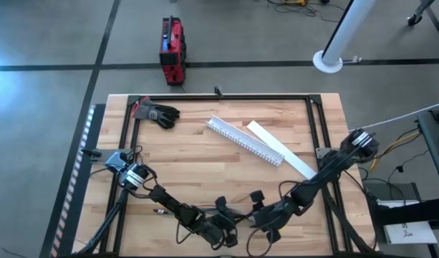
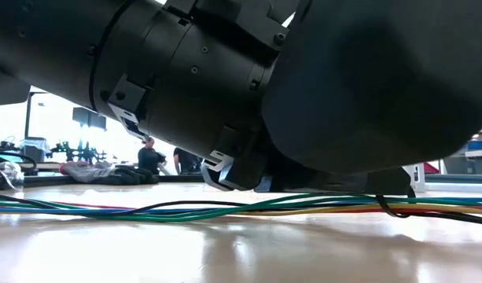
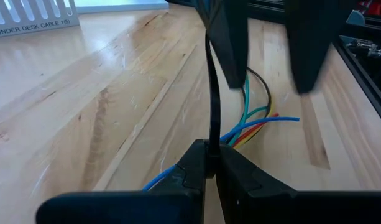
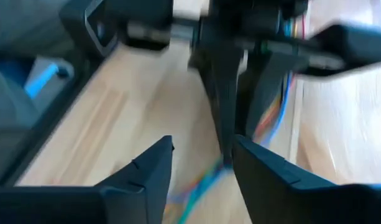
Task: Ziptie cables
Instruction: Wrap the cables together using the zip tie
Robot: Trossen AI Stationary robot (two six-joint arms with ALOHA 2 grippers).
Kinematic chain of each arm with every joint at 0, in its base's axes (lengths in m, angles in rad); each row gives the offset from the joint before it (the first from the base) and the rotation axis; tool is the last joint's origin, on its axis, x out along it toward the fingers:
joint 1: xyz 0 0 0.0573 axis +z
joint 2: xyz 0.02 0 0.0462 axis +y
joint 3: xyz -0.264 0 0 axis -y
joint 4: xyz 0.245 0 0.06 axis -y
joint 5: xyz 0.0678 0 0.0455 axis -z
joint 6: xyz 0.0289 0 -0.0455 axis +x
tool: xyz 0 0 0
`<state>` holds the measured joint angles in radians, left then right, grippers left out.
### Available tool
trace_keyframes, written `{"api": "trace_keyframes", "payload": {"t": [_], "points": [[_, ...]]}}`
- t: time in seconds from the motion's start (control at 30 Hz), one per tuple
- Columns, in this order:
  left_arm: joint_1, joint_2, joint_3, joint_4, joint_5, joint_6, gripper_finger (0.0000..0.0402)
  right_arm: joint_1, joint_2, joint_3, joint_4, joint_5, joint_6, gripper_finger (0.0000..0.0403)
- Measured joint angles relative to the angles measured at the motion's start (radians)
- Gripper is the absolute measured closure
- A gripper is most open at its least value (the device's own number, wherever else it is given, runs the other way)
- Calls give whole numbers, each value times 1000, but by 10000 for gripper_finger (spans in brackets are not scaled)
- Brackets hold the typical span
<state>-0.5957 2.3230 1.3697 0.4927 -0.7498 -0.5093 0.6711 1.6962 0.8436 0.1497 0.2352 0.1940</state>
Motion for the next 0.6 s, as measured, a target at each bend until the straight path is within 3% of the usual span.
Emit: {"api": "trace_keyframes", "payload": {"t": [0.17,0.3,0.47,0.6], "points": [[0,0,0,0,0,1,396,-6,41,0,98,0,-43,242],[0,0,0,0,0,2,396,-13,42,0,81,17,-30,258],[1,0,0,0,0,3,396,-18,42,0,79,118,-46,281],[1,0,0,0,0,3,396,-37,42,0,73,93,-35,299]]}}
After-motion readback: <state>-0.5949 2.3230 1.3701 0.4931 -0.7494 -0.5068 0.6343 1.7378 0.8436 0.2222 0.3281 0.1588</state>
